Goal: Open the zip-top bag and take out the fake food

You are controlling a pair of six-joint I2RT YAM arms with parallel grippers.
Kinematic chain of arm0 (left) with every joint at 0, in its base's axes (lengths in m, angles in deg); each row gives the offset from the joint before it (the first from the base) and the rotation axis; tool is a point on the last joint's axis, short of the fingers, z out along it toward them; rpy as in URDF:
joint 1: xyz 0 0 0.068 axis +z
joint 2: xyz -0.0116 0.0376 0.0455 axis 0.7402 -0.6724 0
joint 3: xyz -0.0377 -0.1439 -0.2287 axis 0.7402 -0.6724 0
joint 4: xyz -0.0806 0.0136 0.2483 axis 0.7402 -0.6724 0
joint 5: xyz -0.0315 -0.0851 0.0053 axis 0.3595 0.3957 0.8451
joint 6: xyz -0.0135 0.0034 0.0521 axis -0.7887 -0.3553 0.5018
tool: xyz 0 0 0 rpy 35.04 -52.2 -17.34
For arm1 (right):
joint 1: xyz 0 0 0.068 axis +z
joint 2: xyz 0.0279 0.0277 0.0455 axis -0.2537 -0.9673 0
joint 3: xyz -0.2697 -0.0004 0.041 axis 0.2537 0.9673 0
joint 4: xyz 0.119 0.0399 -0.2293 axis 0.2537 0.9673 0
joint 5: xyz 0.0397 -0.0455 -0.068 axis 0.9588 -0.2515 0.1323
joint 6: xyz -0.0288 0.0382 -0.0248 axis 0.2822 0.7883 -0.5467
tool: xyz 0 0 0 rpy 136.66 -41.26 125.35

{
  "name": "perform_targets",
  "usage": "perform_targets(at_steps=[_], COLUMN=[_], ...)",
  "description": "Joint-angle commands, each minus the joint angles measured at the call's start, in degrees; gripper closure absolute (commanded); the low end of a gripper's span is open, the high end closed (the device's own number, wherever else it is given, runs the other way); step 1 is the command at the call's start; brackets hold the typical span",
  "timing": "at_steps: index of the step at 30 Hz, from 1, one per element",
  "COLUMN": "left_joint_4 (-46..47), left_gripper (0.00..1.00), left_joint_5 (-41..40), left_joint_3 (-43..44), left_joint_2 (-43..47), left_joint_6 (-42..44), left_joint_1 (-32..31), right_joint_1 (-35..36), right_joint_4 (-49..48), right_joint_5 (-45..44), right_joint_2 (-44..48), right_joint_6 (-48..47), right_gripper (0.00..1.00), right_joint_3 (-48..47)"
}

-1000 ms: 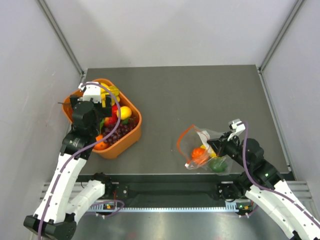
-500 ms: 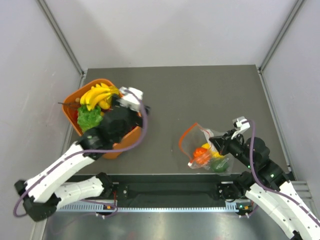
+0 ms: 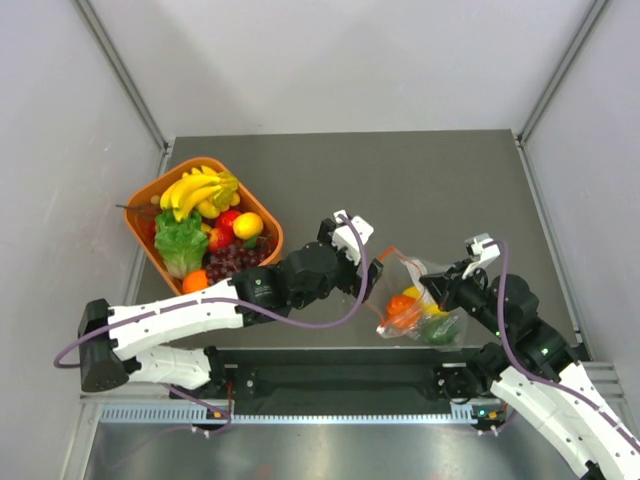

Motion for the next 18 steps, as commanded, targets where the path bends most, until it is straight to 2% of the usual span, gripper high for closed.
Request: perform_targets(at_steps=[1,8,18], left_joint_4=[8.5,12.3,16.7], left_gripper=[0.04,0.08,0.11], left_joint_5=[8.5,12.2,12.0], left_joint_3=[-2.3,-3.1,-2.8], left_joint_2=[-3.4,-9.9,-17.8], left_joint_6=[-4.6,-6.6,-8.0], left_joint_1=[-0.6,-1.9,-2.0], right_joint_1=[0.7,0.7,0.7], right_joint_4=[-0.7,-0.7,-0.7], right_joint_5=[-0.7,-0.7,-0.5], right_joint_2=[-0.1,0.2,0.4], right_joint_6=[-0.5,-0.4,-0.6], right_gripper=[1.0,1.0,1.0], right_joint_3=[-2.7,-2.7,-2.6])
